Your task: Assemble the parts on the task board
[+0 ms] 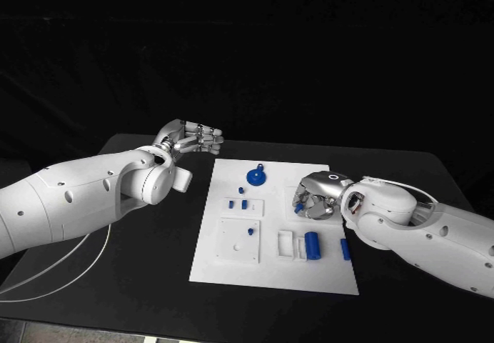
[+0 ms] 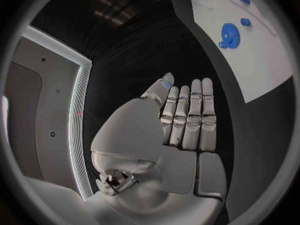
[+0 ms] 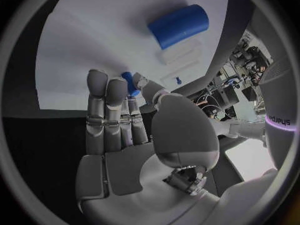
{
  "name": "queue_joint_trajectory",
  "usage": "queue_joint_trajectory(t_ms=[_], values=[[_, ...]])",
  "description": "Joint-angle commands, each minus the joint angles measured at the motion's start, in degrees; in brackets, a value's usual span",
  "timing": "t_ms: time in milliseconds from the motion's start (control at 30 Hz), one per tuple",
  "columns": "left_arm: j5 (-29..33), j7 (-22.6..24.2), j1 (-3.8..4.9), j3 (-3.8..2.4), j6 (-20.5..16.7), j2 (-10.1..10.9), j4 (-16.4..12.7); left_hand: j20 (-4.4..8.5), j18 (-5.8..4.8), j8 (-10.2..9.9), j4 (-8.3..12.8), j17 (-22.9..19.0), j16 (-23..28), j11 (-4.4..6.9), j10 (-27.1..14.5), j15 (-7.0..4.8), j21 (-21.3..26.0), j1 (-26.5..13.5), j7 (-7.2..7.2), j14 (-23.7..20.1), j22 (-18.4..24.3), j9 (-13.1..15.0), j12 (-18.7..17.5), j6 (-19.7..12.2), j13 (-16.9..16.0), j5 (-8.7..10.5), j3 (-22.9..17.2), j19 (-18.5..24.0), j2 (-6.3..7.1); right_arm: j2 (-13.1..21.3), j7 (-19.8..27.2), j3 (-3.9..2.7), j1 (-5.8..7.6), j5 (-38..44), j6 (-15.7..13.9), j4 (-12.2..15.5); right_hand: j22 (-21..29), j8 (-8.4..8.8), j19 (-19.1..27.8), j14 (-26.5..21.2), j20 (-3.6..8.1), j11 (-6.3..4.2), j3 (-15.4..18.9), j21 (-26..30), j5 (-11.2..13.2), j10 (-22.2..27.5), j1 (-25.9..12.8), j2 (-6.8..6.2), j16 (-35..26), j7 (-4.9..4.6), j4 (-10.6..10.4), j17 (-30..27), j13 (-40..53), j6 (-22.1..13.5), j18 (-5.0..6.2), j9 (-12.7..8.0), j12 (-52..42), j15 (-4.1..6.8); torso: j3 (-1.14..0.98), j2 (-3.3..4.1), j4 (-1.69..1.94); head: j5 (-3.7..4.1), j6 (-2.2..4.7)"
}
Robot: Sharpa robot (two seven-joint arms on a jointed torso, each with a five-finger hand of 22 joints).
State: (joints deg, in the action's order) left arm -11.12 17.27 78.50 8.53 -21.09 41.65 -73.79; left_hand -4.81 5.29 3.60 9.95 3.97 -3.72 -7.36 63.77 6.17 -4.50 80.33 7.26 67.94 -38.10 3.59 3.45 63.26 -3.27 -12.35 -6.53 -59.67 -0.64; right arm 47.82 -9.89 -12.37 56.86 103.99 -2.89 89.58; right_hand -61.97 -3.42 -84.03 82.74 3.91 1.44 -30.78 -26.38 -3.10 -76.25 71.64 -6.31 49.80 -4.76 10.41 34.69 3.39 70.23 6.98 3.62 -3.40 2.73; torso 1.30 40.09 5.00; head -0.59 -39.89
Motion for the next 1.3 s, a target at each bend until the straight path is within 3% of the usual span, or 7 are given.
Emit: queue_joint_trajectory(t_ms=[33, 333, 667, 933, 1100, 1200, 1300], values=[[0.3, 0.5, 0.09, -0.05, 0.6, -0.1, -0.1, 0.01, 0.6, 0.1, 0.2, -0.1, 0.2, 0.05, 0.2, -0.14, 0.3, -0.4, 0.11, 0.1, 0.0, 0.0, -0.1, 0.0, 0.0, -0.11, -0.1, 0.1, -0.22, -0.1, -0.8, 0.1, -0.17, -0.1, -1.8, 0.1, -0.2, -0.36, -2.2, 0.0, 0.56, -0.23, -0.6, -0.4, 0.3, -1.1, 0.4, 0.98, 0.4, 0.22, -0.1, 0.1, 0.1, 1.2, -0.58, 0.2, 0.0, 0.49, 0.0, 0.0, 0.0, -0.06, -0.06], [0.3, 0.4, 0.09, -0.05, 0.9, -0.1, 0.2, 0.0, 0.61, 0.1, 0.3, -0.1, 0.2, 0.04, 0.2, -0.13, 0.3, -0.4, 0.13, 0.1, -0.7, 0.0, -0.1, 0.0, 0.0, -0.14, -0.3, 0.3, -0.15, 0.2, -1.0, -0.14, -0.17, -3.9, -2.9, 0.4, -0.9, -0.27, -2.0, 0.0, 1.04, -0.55, -3.6, -0.5, 0.2, -2.3, 0.0, 1.16, 0.1, 0.4, 0.4, -0.1, 0.1, 2.4, -0.79, 0.3, 0.0, 0.89, 0.0, -0.03, 0.0, -0.33, 0.23], [0.3, 0.4, 0.09, -0.05, 1.0, -0.9, 2.0, 0.0, 0.61, 0.1, 0.3, -0.1, 0.2, 0.04, 0.2, -0.13, 0.3, -0.4, 0.13, 0.1, -0.7, 0.0, -0.1, 0.0, 0.0, -0.14, -0.3, 0.3, -0.15, 1.0, -0.4, -3.2, 0.28, -8.2, -4.5, 2.8, -1.0, -0.28, -2.1, 0.0, 1.2, -0.63, -3.9, -0.4, 0.3, -2.5, 0.2, 1.23, 0.0, 0.45, 0.5, -0.1, 0.1, 2.6, -0.77, 0.3, 0.0, 1.05, 0.0, -0.1, 0.05, -1.65, -0.23], [0.3, 0.5, 0.08, -0.04, 1.1, -1.5, 2.8, 0.0, 0.63, 0.1, 0.3, -0.1, 0.2, 0.04, 0.2, -0.13, 0.3, -0.4, 0.13, 0.1, -0.9, 0.0, -0.1, 0.0, 0.0, -0.14, -0.3, 0.3, -0.15, 0.0, 0.4, -4.0, 0.54, -9.5, -5.1, 6.1, -1.1, -0.27, -2.1, 0.0, 1.42, -0.66, -4.0, -0.3, 0.3, -2.6, 0.3, 1.33, -0.1, 0.45, 0.6, -0.1, 0.1, 2.6, -0.76, 0.3, 0.0, 1.23, 0.07, -0.13, 0.0, -3.01, -0.25], [0.3, 0.5, 0.07, -0.03, 1.2, -2.1, 3.2, -0.01, 0.64, 0.1, 0.3, -0.1, 0.2, 0.04, 0.2, -0.13, 0.3, -0.4, 0.13, 0.1, -1.1, 0.0, -0.1, 0.0, 0.0, -0.13, -0.3, 0.4, -0.16, -2.0, 0.9, -3.73, 0.55, -9.2, -5.5, 7.7, -1.1, -0.26, -2.1, 0.0, 1.47, -0.65, -3.9, -0.1, 0.3, -2.6, 0.3, 1.49, -0.1, 0.44, 0.7, -0.1, 0.1, 2.6, -0.82, 0.3, 0.0, 1.27, 0.16, -0.22, -0.08, -3.97, -0.17], [0.4, 0.5, 0.05, 0.0, 1.2, -2.5, 3.6, -0.01, 0.64, 0.1, 0.3, -0.1, 0.2, 0.04, 0.2, -0.13, 0.3, -0.4, 0.13, 0.1, -1.1, 0.0, -0.1, 0.0, 0.0, -0.13, -0.3, 0.4, -0.16, -3.4, 1.2, -2.82, 0.53, -8.4, -5.7, 8.3, -1.1, -0.27, -2.1, 0.0, 1.48, -0.64, -3.8, -0.1, 0.3, -2.6, 0.3, 1.5, -0.1, 0.44, 0.7, -0.1, 0.1, 2.6, -0.82, 0.3, 0.0, 1.27, 0.19, -0.27, -0.07, -4.44, -0.15], [0.4, 0.6, 0.01, 0.03, 1.4, -3.0, 4.0, -0.01, 0.64, 0.1, 0.3, -0.1, 0.2, 0.04, 0.2, -0.13, 0.3, -0.4, 0.13, 0.1, -1.1, 0.0, -0.1, 0.0, 0.0, -0.13, -0.3, 0.4, -0.16, -5.4, 1.6, -1.22, 0.48, -6.9, -5.9, 8.5, -1.1, -0.28, -2.1, 0.0, 1.51, -0.64, -3.6, 0.1, 0.4, -2.5, 0.4, 1.65, -0.2, 0.43, 0.9, -0.1, 0.1, 2.5, -0.88, 0.3, 0.0, 1.26, 0.3, -0.44, -0.08, -4.88, -0.23]])
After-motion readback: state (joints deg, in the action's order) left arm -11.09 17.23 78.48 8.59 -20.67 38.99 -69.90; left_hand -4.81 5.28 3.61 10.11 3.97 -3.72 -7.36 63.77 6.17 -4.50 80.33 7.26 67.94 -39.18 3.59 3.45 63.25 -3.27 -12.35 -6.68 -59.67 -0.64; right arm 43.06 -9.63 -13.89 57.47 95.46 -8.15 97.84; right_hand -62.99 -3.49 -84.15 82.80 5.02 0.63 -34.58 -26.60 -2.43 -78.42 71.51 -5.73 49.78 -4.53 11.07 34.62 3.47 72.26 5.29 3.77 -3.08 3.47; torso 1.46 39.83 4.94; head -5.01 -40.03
